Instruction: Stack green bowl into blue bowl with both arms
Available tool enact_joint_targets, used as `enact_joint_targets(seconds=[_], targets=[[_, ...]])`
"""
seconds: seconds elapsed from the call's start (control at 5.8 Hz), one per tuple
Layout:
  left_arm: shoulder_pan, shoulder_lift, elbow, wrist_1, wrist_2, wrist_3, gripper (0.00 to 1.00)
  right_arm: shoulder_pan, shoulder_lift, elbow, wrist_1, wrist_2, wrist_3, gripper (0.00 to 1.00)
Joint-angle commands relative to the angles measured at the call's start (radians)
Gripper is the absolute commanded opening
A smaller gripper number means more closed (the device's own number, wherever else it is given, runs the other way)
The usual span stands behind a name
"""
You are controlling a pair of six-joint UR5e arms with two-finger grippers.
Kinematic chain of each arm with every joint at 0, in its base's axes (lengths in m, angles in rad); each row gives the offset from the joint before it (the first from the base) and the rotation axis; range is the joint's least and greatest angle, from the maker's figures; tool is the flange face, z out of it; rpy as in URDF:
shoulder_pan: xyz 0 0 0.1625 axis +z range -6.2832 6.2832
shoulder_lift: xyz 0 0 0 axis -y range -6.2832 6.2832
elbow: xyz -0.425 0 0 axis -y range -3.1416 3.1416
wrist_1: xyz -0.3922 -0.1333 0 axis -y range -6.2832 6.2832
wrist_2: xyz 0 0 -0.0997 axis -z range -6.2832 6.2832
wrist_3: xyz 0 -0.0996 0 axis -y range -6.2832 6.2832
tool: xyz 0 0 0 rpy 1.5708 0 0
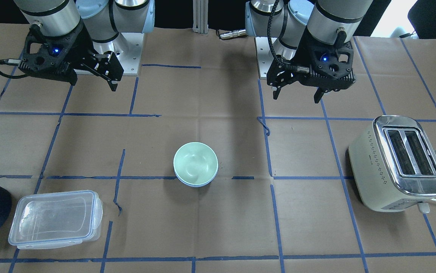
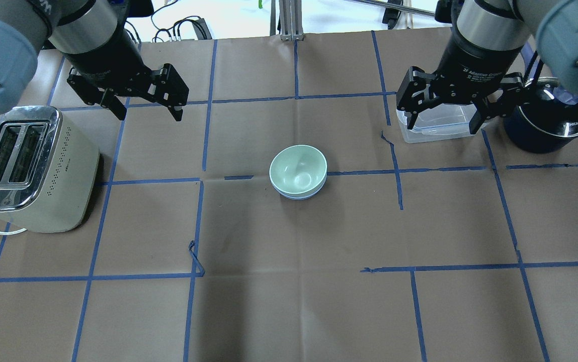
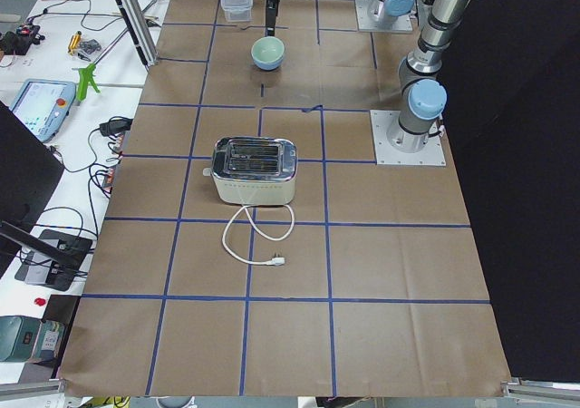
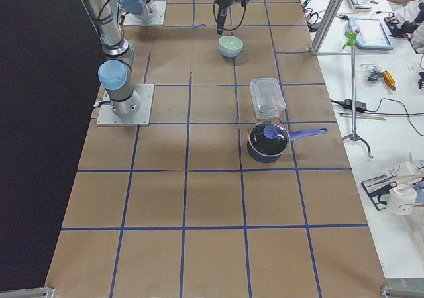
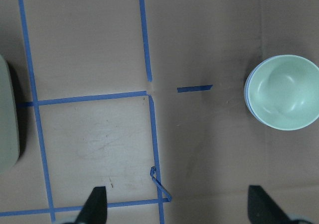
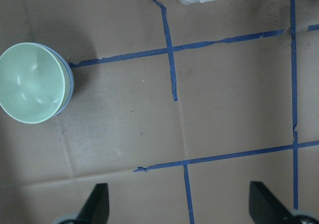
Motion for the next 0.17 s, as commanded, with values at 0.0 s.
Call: enact_joint_targets(seconds=[0.0], targets=[[0.001,-0.002,0.000,0.002,-0.006,0.000,0.99,-0.005,-0.001,0.002,0.005,0.000,0.000,1.00]])
